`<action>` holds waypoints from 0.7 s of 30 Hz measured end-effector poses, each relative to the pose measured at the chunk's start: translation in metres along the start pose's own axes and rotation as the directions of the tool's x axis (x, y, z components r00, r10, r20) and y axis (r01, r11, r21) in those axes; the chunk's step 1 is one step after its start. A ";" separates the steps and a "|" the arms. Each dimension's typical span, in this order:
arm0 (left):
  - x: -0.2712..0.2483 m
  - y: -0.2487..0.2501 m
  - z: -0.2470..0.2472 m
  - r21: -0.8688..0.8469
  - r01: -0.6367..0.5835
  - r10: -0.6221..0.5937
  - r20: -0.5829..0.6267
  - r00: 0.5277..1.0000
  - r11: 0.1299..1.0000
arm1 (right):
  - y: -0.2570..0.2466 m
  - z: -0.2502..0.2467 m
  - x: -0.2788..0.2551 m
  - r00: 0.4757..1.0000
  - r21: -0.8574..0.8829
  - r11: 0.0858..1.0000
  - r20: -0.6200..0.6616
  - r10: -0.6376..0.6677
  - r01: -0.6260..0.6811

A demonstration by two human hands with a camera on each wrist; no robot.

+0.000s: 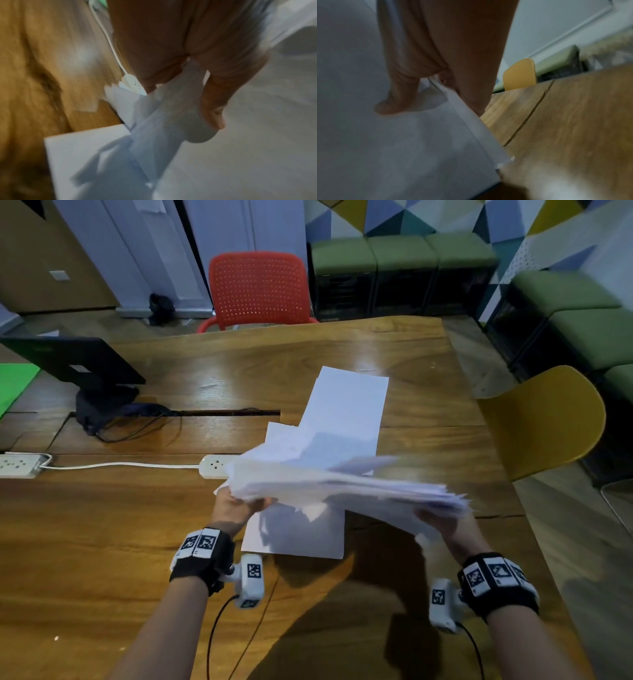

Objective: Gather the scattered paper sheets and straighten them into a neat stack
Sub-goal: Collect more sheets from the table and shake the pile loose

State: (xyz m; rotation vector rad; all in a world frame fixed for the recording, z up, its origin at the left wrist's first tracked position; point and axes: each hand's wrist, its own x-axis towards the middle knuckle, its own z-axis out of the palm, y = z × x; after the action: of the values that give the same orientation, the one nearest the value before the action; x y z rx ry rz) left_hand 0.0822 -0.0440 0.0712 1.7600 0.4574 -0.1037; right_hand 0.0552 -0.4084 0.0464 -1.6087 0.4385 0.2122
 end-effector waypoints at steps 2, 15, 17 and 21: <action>0.003 0.002 0.003 0.064 0.015 -0.017 0.034 0.999 0.998 | -0.001 -0.001 -0.002 0.997 -0.018 0.998 0.057 -0.055 0.056; -0.011 0.039 -0.008 0.089 -0.137 0.141 -0.045 0.989 0.987 | -0.040 -0.004 -0.018 0.981 0.086 0.981 0.065 -0.182 0.176; -0.009 0.046 -0.010 -0.009 -0.120 0.118 -0.115 0.986 0.993 | -0.043 -0.005 -0.015 0.984 0.099 0.982 0.066 -0.166 0.159; -0.008 0.060 -0.013 -0.184 -0.158 0.126 -0.174 0.977 0.970 | -0.033 -0.007 -0.004 0.988 0.118 0.985 0.076 -0.135 0.125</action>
State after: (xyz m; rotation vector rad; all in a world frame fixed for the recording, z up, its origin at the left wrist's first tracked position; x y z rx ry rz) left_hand 0.0939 -0.0438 0.1320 1.6062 0.4410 0.1823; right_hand 0.0641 -0.4137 0.0789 -1.5060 0.2747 0.1523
